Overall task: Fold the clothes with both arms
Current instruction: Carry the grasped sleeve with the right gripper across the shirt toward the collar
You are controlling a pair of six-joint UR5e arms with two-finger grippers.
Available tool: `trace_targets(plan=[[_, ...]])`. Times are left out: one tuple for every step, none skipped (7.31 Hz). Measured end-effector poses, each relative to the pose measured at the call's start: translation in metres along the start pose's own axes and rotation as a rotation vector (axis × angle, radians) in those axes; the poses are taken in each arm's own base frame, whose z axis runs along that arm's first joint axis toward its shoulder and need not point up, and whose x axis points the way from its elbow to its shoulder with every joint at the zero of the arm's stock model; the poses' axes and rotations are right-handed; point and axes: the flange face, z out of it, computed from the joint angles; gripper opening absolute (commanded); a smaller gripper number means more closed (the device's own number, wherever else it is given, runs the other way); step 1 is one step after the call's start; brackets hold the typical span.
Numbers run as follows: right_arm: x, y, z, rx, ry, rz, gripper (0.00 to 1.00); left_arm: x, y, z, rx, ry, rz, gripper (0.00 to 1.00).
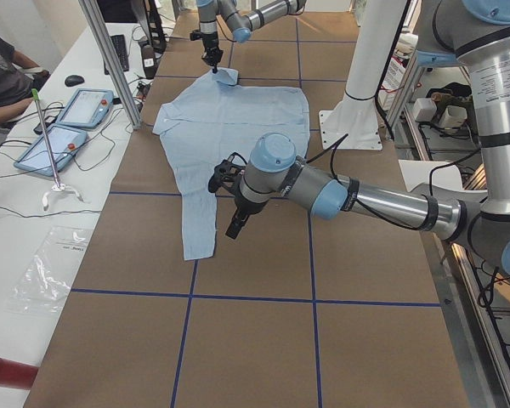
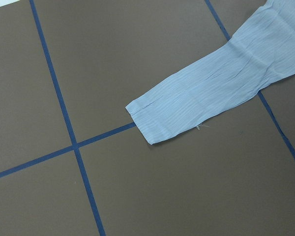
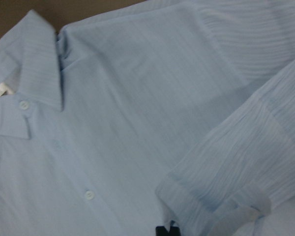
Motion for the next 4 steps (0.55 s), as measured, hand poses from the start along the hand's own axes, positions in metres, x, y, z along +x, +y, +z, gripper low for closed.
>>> trace_targets(plan=[[-0.056, 0.038, 0.013, 0.024, -0.035, 0.004, 0.0, 0.001, -0.001, -0.001, 0.002, 0.0, 0.002, 1.0], [-0.087, 0.069, 0.038, 0.06, -0.099, 0.016, 0.0, 0.001, -0.001, -0.001, 0.003, -0.001, 0.002, 1.0], [-0.103, 0.095, 0.066, 0.1, -0.168, 0.031, 0.0, 0.001, -0.001, -0.001, 0.003, -0.001, 0.002, 1.0], [-0.108, 0.111, 0.084, 0.121, -0.204, 0.04, 0.0, 0.0, -0.001, 0.0, 0.002, 0.0, 0.001, 1.0]])
